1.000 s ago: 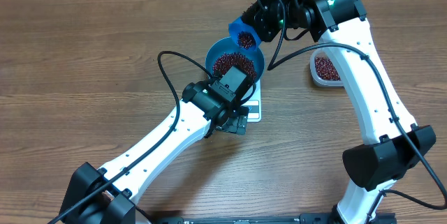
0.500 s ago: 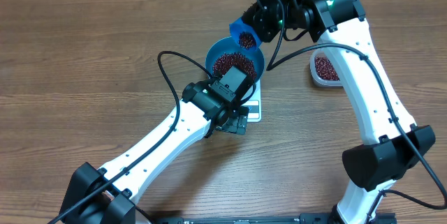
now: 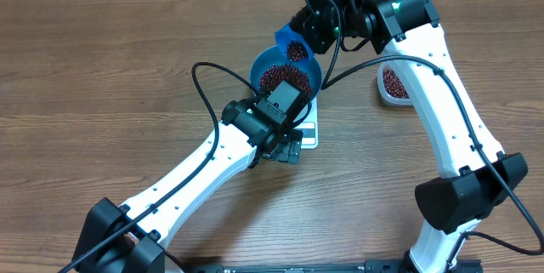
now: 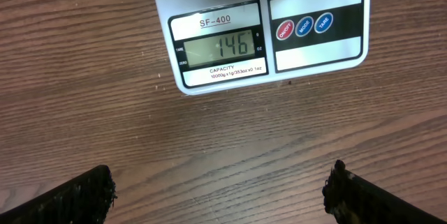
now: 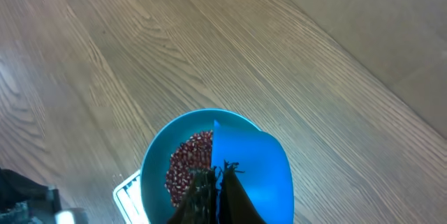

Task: Scoop item into bowl and weigh 150g on scale
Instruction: 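Hold the tilted blue scoop over the teal bowl, trickling beans, then tilt the blue scoop further with the right gripper to add beans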

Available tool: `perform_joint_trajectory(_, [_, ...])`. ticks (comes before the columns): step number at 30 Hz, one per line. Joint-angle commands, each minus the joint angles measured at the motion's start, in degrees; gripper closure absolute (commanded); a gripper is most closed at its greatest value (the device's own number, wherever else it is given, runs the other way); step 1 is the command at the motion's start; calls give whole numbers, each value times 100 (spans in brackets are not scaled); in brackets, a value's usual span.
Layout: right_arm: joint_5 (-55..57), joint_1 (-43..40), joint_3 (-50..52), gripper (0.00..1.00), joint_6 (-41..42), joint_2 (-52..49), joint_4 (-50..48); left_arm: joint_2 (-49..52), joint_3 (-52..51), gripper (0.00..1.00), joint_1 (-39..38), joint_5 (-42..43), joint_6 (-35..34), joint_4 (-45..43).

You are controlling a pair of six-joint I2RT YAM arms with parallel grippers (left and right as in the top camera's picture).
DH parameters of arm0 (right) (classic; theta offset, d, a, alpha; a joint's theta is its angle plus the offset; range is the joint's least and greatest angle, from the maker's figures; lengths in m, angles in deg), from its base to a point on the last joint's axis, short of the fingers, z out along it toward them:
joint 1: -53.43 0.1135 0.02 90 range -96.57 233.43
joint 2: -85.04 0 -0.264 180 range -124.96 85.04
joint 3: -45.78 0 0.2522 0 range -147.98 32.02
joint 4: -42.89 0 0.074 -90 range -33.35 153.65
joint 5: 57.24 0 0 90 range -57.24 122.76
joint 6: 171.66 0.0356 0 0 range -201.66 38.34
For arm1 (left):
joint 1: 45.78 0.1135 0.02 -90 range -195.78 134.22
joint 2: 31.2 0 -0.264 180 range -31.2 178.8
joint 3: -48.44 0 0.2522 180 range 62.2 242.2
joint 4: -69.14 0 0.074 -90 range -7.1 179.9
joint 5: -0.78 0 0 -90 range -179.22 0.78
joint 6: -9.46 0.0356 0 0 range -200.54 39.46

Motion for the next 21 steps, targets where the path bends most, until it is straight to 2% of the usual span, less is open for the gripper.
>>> perform_joint_trajectory(1, [162, 48, -133, 96, 138, -33, -94, -94, 94, 0, 11, -90, -98, -4])
perform_joint_trajectory(4, [140, 48, -133, 96, 35, -37, -59, -94, 94, 0, 11, -90, -101, -4])
perform_joint_trajectory(7, [278, 35, -133, 96, 264, -42, -101, -94, 94, 1, 11, -90, -101, -4])
perform_joint_trajectory(11, [111, 50, -133, 96, 28, -50, -31, -94, 94, 0, 11, -90, -98, -4])
perform_joint_trajectory(15, [267, 20, -133, 96, 352, -66, -72, -94, 94, 0, 11, -90, -98, -4])
perform_joint_trajectory(21, [192, 22, -133, 96, 352, -81, -44, -94, 94, 0, 11, -90, -101, -4])
